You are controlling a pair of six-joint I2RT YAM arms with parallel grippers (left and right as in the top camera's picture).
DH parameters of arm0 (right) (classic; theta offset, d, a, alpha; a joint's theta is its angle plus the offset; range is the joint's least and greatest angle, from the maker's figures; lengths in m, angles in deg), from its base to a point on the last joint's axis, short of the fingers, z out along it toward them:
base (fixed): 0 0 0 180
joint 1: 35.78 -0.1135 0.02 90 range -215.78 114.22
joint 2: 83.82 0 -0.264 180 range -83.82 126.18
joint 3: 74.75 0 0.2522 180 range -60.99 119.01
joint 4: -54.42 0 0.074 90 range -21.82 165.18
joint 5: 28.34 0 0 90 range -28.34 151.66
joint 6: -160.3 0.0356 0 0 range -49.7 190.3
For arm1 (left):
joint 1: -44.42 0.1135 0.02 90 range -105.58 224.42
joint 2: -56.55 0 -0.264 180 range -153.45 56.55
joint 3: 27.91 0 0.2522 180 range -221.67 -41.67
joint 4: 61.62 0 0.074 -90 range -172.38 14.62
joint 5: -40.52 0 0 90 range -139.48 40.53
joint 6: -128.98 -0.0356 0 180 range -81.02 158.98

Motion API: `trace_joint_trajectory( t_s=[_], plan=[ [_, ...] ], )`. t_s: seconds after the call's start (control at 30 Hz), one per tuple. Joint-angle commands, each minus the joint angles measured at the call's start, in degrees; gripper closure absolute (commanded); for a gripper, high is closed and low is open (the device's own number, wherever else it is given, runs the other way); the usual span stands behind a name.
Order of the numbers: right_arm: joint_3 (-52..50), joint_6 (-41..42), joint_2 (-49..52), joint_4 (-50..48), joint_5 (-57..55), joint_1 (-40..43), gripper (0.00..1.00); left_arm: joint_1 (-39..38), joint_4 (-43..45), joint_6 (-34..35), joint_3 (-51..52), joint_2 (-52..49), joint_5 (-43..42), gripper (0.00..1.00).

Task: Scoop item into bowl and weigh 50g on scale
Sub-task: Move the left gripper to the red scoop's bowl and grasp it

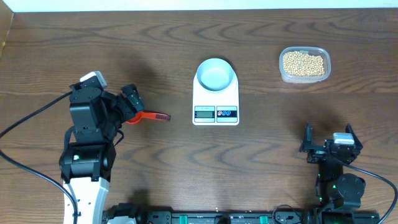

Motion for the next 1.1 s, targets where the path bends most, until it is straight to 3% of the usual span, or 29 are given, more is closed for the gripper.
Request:
trace_joint_trajectory(
  t_s=[0.0,0.17,0.53,0.97,1.07],
  plan=[
    [-0.1,0.9,-0.1,0.2,-0.5,0.2,0.01,0.3,0.1,0.5,-0.9,-0.2,-0.3,0.02],
    [-0.1,0.9,-0.1,0.2,-0.5,0.2,0.01,0.3,0.1,0.9,-0.9,-0.2,-0.2,0.02],
    [-0.1,0.9,-0.1,0.2,-0.5,0.2,0.01,0.3,-3.0,15.7,-1.0,-1.7,7.7,0.01],
    [-0.1,0.9,-0.1,0.2,-0.5,0.2,0.01,0.2,-6.7,25.3,-0.9,-15.1,9.9,0.10],
    [-0.1,0.9,-0.1,0.2,-0.5,0.2,0.01,0.3,-6.8,27.6,-0.9,-18.2,11.6,0.19]
  ],
)
